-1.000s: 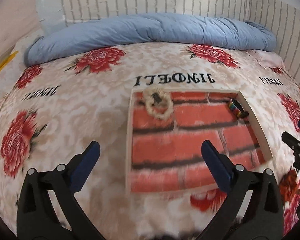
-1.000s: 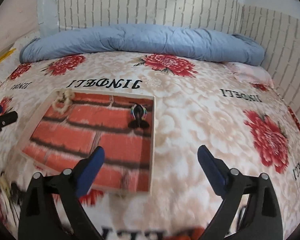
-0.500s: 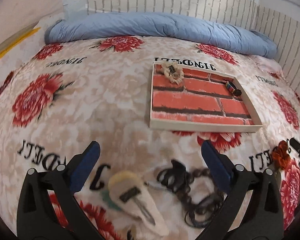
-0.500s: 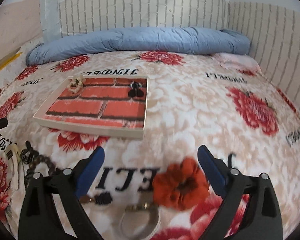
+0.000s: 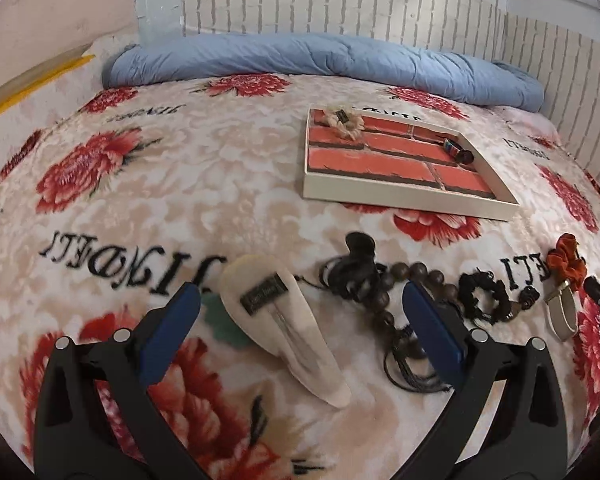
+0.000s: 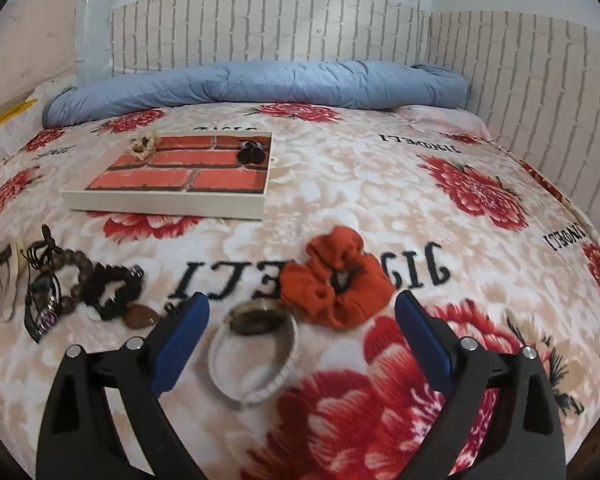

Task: Organize jewelry
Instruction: 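Move left tool toward black braided bracelet while right tool approaches white-band watch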

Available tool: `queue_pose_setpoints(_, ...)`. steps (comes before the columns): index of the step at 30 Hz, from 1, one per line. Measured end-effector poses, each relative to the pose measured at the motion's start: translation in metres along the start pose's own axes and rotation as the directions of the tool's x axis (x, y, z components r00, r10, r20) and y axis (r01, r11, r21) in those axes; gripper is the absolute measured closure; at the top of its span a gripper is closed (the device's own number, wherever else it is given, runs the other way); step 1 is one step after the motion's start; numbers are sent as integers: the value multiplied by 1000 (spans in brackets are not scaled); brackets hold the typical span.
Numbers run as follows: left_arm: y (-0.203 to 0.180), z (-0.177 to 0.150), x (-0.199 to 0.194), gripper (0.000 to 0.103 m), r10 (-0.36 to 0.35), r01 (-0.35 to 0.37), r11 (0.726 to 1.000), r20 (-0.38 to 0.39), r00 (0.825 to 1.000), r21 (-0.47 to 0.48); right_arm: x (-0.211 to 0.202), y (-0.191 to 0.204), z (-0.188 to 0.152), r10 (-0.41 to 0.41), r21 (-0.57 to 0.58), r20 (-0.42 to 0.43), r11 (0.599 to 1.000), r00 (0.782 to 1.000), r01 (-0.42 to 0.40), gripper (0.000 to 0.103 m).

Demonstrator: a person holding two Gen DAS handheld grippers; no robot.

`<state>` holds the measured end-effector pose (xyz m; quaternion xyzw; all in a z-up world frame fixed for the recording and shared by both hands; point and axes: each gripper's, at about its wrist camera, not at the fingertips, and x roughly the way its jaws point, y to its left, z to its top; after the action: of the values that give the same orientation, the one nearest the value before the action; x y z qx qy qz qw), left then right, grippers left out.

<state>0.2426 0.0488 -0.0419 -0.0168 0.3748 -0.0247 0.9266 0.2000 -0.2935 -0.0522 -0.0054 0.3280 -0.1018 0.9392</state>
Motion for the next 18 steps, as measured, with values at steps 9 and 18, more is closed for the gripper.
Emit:
queue_pose_setpoints(9,-31,-31,12,9,-41,42,999,-67,997,20,10,-1,-18,-55,-43,-20,998,998,54,15)
queue_pose_setpoints(18,-60,-42,28,25,-69,75,996,-116,991,47,36,-8,-25,-1,-10,-122,1000,993,-1,44)
